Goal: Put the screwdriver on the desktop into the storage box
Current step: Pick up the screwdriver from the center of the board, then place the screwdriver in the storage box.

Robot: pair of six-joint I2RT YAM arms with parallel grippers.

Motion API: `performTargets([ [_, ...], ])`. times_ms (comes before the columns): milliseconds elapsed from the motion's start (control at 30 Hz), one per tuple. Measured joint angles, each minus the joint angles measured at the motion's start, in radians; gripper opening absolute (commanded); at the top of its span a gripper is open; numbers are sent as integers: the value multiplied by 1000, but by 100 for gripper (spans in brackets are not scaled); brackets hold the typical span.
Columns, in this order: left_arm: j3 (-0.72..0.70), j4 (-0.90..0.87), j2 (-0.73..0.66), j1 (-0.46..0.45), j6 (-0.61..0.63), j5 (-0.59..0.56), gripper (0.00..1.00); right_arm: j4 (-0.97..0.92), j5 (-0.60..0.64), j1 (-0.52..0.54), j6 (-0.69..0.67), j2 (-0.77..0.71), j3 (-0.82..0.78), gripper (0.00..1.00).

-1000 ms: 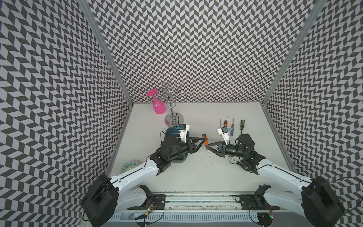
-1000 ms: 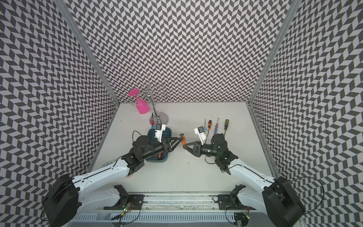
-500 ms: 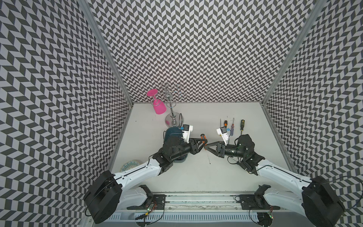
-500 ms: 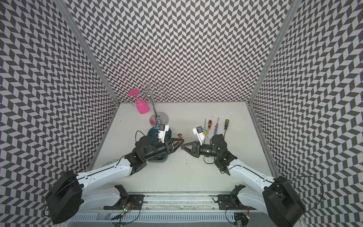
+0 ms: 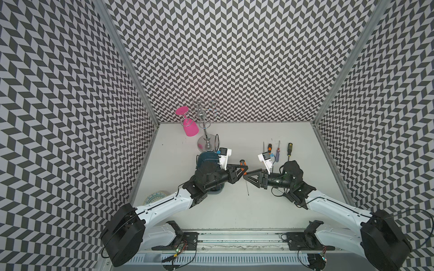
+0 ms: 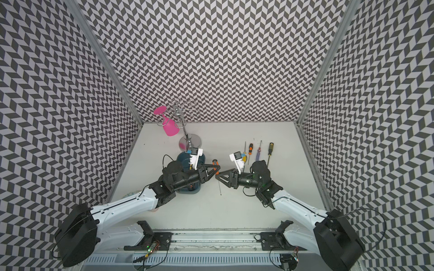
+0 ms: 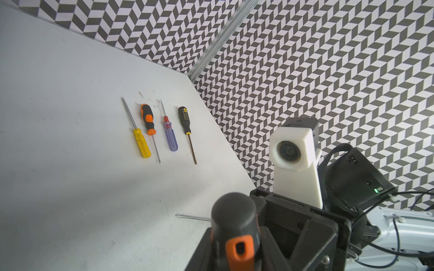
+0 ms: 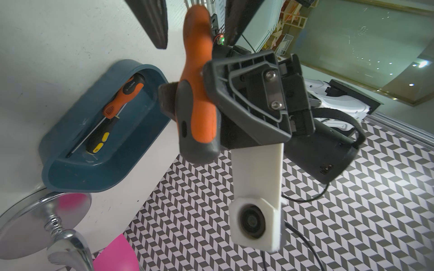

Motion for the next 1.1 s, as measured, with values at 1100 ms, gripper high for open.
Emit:
performTargets([
  [1100,422,-956,245,227,339,-668,0,-213,155,0,-115,-51,-47,46],
])
